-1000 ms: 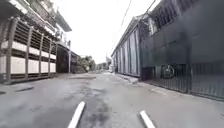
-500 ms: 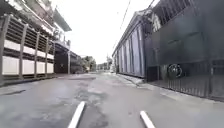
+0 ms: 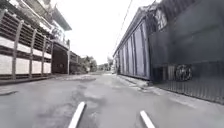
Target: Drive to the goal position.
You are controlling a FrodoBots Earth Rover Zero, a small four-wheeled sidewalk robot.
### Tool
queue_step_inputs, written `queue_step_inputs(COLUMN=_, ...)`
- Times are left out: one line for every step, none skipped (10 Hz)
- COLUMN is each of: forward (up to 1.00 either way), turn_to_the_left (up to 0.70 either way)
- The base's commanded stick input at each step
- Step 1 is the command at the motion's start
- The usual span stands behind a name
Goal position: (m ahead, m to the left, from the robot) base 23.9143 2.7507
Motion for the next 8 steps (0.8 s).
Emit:
queue_step_inputs(forward=0.85, turn_to_the_left=0.00)
queue_step_inputs(forward=0.85, turn_to_the_left=0.00)
queue_step_inputs(forward=0.85, turn_to_the_left=0.00)
queue_step_inputs(forward=0.85, turn_to_the_left=0.00)
queue_step_inputs(forward=0.85, turn_to_the_left=0.00)
queue_step_inputs(forward=0.85, turn_to_the_left=0.00)
queue_step_inputs(forward=0.85, turn_to_the_left=0.00)
queue_step_inputs(forward=0.85, turn_to_the_left=0.00)
